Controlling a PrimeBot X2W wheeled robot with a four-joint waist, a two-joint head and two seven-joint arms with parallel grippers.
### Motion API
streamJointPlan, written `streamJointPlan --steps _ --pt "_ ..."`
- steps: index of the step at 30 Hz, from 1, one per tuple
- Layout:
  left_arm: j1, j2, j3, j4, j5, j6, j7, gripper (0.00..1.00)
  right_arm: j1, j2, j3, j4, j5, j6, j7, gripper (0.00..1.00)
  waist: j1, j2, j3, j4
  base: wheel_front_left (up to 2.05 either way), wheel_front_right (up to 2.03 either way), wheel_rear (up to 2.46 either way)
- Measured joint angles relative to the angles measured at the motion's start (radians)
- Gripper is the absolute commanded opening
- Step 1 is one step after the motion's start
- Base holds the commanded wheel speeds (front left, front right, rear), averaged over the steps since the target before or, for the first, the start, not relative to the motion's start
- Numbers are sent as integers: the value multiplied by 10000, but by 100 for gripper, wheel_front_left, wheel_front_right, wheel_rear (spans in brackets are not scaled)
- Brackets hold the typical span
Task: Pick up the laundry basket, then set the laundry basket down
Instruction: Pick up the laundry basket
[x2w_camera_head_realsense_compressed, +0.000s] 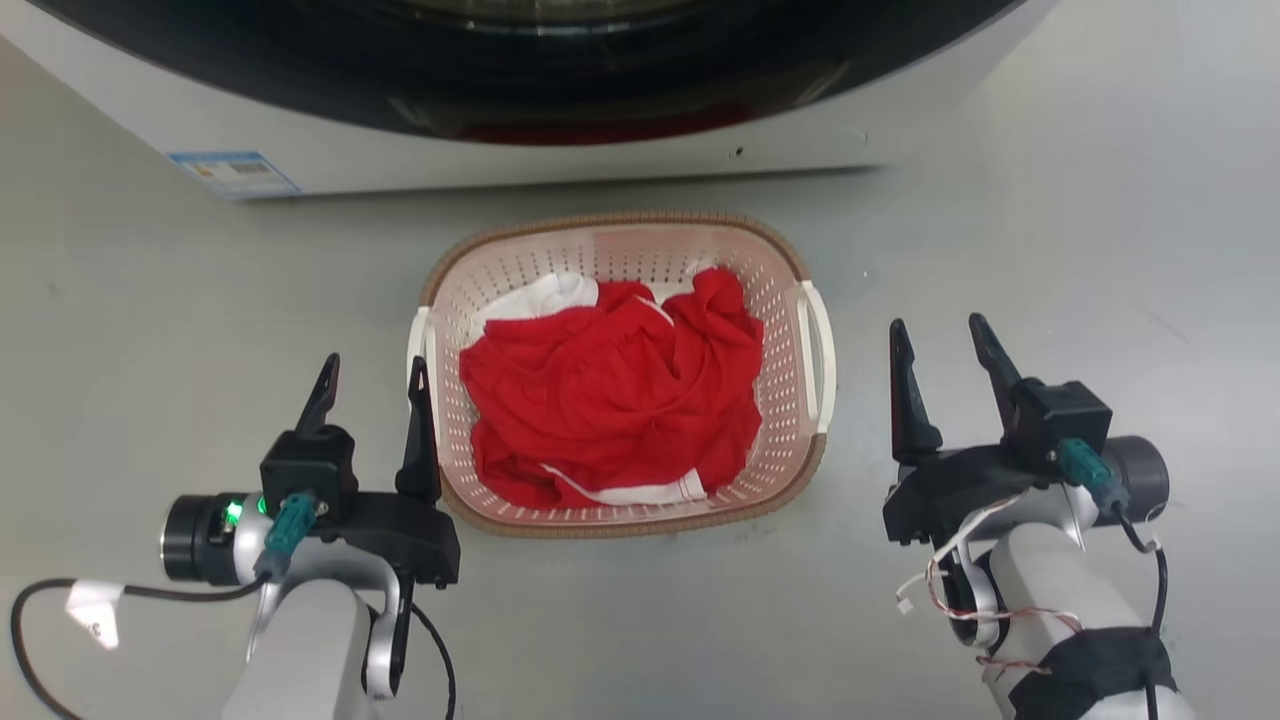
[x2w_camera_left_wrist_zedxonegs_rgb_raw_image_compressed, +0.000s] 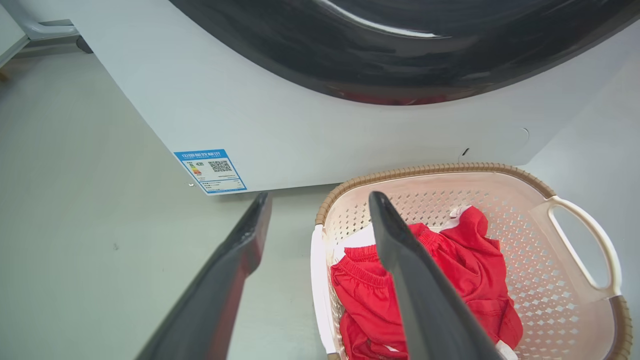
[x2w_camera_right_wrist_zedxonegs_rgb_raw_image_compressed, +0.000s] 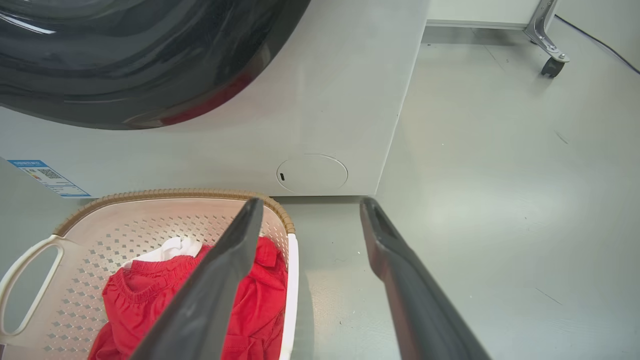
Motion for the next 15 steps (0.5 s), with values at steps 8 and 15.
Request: streamJointPlan --steps 8,15 --pt "-1023 -71 6 644 -29 0 105 100 -982 -8 -25 646 0 2 -25 100 -1 1 1195 9 0 0 0" --pt "-1746 -107 -6 1290 -113 -81 163 100 -1591 -25 119 1271 35 75 -25 100 0 1 2015 55 0 0 0"
